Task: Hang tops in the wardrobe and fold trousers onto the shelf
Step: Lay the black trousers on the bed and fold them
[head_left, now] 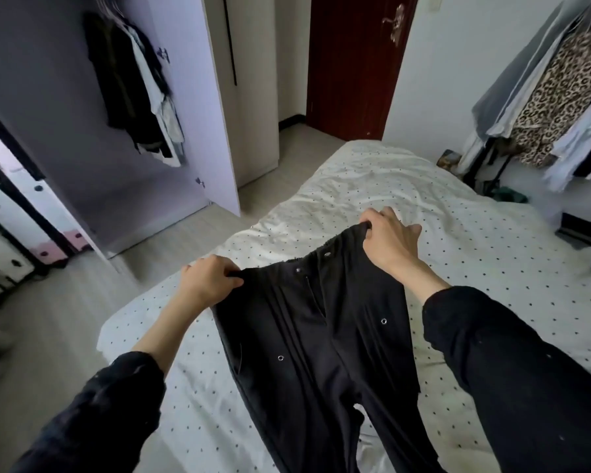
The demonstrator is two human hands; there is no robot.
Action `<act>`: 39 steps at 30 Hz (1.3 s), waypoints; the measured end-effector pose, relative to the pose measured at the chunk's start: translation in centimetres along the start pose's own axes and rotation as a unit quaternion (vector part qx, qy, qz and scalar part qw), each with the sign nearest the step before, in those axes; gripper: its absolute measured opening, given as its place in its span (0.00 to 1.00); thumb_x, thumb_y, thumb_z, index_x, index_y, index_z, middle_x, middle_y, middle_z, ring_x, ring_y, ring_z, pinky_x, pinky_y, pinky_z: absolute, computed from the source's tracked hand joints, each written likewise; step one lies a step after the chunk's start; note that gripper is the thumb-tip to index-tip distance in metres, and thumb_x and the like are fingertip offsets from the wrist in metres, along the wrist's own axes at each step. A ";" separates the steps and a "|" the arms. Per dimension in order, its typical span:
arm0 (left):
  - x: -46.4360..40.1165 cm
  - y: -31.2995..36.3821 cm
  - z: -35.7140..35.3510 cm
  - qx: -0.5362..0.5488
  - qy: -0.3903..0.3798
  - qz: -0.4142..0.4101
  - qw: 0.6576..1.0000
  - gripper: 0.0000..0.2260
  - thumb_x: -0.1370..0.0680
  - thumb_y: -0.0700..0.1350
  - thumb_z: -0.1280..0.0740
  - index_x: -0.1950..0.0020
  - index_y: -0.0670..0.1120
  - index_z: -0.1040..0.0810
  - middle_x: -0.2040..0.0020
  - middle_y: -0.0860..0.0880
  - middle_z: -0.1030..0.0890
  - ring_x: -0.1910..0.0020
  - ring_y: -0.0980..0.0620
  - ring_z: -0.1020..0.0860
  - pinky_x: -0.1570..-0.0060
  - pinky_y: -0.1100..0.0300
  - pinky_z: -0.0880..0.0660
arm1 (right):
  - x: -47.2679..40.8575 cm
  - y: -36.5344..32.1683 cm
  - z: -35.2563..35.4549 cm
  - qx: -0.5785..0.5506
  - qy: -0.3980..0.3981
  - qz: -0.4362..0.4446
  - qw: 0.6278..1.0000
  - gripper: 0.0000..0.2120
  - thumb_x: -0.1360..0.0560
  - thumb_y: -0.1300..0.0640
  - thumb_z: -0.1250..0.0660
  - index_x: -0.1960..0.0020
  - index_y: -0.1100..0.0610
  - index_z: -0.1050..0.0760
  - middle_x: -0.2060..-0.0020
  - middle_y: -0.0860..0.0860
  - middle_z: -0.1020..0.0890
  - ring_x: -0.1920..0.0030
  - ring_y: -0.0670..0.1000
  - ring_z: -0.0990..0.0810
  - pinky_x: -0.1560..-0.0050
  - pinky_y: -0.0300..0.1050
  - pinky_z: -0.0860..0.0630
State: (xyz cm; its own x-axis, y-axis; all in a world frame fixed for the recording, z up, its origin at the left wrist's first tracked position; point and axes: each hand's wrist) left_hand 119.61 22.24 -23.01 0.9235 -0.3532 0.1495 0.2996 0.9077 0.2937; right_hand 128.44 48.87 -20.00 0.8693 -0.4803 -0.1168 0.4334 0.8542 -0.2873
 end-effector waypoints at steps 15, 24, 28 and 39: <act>-21.4 -4.3 -10.1 0.029 -0.063 0.007 0.998 0.24 0.21 0.46 0.39 0.25 0.50 0.40 0.27 0.47 0.37 0.29 0.45 0.40 0.33 0.46 0.42 | -15.6 -3.3 -17.2 0.023 -0.132 -0.045 0.990 0.29 0.20 0.56 0.43 0.23 0.50 0.51 0.24 0.53 0.46 0.25 0.54 0.46 0.29 0.63 0.46; -6.1 -7.0 -24.1 0.071 -0.245 0.018 0.967 0.26 0.20 0.45 0.40 0.24 0.48 0.45 0.23 0.47 0.49 0.25 0.46 0.46 0.33 0.52 0.35 | 3.6 0.0 -26.7 0.044 -0.291 -0.033 0.955 0.27 0.20 0.55 0.42 0.23 0.52 0.46 0.23 0.53 0.49 0.23 0.53 0.49 0.28 0.58 0.44; 0.2 -6.7 -26.7 0.070 -0.228 -0.009 0.971 0.27 0.21 0.43 0.40 0.24 0.48 0.46 0.22 0.48 0.56 0.24 0.48 0.50 0.37 0.56 0.31 | 11.2 1.7 -27.5 0.025 -0.294 -0.027 0.955 0.26 0.22 0.58 0.39 0.25 0.55 0.40 0.23 0.57 0.47 0.24 0.56 0.44 0.29 0.58 0.40; 18.5 -2.9 -34.8 0.226 -0.268 0.134 0.927 0.27 0.20 0.42 0.39 0.24 0.42 0.47 0.26 0.42 0.39 0.29 0.45 0.35 0.33 0.56 0.36 | 29.9 8.5 -26.3 -0.028 -0.348 -0.019 0.937 0.25 0.19 0.54 0.45 0.23 0.54 0.46 0.25 0.53 0.42 0.25 0.51 0.42 0.28 0.44 0.42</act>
State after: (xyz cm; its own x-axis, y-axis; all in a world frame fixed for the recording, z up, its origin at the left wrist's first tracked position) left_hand 144.16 20.94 -54.01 0.6622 -0.3001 0.6866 -0.1670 0.8342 0.5256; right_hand 151.91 36.55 -50.93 0.8065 -0.2473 0.5370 0.4705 0.8184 -0.3299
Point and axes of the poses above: each hand's wrist, its own x-axis away from the middle knuckle, its own z-axis out of the back of the hand, y = z × x
